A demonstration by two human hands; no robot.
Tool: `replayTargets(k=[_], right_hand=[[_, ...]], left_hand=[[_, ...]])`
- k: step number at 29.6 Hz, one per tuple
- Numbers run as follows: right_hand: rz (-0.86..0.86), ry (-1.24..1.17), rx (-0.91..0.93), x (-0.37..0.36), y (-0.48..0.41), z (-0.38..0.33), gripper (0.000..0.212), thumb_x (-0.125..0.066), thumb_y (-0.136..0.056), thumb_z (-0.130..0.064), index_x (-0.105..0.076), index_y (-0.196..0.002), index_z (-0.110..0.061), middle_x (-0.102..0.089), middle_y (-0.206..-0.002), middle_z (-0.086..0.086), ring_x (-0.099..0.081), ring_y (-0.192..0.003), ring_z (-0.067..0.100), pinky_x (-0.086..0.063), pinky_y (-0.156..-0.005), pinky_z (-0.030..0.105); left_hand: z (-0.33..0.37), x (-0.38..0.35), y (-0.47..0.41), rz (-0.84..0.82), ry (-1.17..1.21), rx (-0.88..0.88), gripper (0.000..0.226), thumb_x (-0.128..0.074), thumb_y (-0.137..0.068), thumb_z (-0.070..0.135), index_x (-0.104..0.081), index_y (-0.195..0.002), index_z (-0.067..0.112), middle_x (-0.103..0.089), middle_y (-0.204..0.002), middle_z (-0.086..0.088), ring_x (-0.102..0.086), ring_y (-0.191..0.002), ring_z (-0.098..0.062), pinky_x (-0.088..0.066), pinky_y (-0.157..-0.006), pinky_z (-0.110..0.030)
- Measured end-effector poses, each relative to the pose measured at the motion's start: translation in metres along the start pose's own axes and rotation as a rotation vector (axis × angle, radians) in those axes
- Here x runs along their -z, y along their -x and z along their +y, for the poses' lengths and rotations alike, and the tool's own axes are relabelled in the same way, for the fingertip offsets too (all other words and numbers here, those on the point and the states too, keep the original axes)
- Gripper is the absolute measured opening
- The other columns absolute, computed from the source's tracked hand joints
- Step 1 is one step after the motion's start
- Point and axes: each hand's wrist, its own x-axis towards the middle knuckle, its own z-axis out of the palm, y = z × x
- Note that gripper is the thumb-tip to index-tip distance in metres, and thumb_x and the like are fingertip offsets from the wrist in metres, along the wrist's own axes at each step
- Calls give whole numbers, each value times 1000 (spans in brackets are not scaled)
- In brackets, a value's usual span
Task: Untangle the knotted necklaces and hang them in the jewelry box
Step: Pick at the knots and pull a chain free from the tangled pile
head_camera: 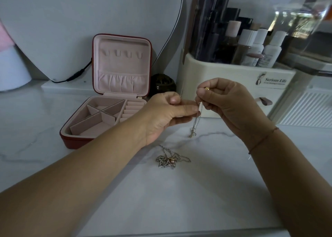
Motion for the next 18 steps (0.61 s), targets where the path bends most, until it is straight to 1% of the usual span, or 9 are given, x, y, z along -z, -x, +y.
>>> replayTargets(k=[4,7,10,12,14,17,18], right_hand=[[-4,65,44,-2,1,1,24,-73,-68,-24,-67,-85,-8,-68,-69,6,-55,-60,11,-46,-61,21],[-19,86,54,-4,1,1,23,-73,-66,-23,-67,-83,-9,-66,-66,3,-55,-59,11,-46,-60,21],[-37,94,52,-4,1,1,21,-72,-65,-22,-67,-82,-10,-63,-61,-2,-51,-56,9,-44,-57,19],[-51,89,38,-4,1,0,21,-72,-66,-21,-67,-82,-10,-62,-59,-4,-48,-54,8,-42,-56,18],[-54,78,15,-2,1,-1,20,-73,-65,-22,-67,-81,-11,-61,-60,-2,-46,-55,10,-41,-55,18],[-39,79,-10,-1,1,0,18,-73,-67,-21,-68,-81,-11,-61,-61,-2,-46,-56,10,-42,-57,18],[-32,85,-17,0,1,0,15,-72,-69,-20,-68,-81,-11,-62,-60,-2,-47,-56,10,-42,-57,19]], left_hand=[[-1,-2,1,17,-28,-18,48,-71,-74,-3,-31,-62,20,-71,-73,-6,-71,-78,-23,-56,-74,-25],[-1,-1,0,39,-32,-33,47,-72,-73,-2,-32,-61,20,-70,-71,-6,-70,-73,-20,-54,-70,-24],[0,0,0,47,-32,-30,46,-71,-76,-1,-34,-59,21,-69,-73,-6,-69,-72,-18,-53,-72,-25],[1,1,-1,73,-10,-18,46,-69,-79,1,-36,-56,23,-66,-70,-2,-66,-70,-14,-49,-73,-25],[2,4,-4,96,48,-7,45,-66,-82,2,-36,-56,25,-64,-69,2,-62,-68,-10,-46,-72,-25],[6,9,-6,106,151,-6,41,-64,-83,3,-39,-59,25,-67,-77,2,-62,-72,-9,-46,-75,-25],[8,11,-6,107,190,-10,39,-62,-83,3,-40,-60,25,-67,-76,2,-62,-71,-8,-46,-77,-25]])
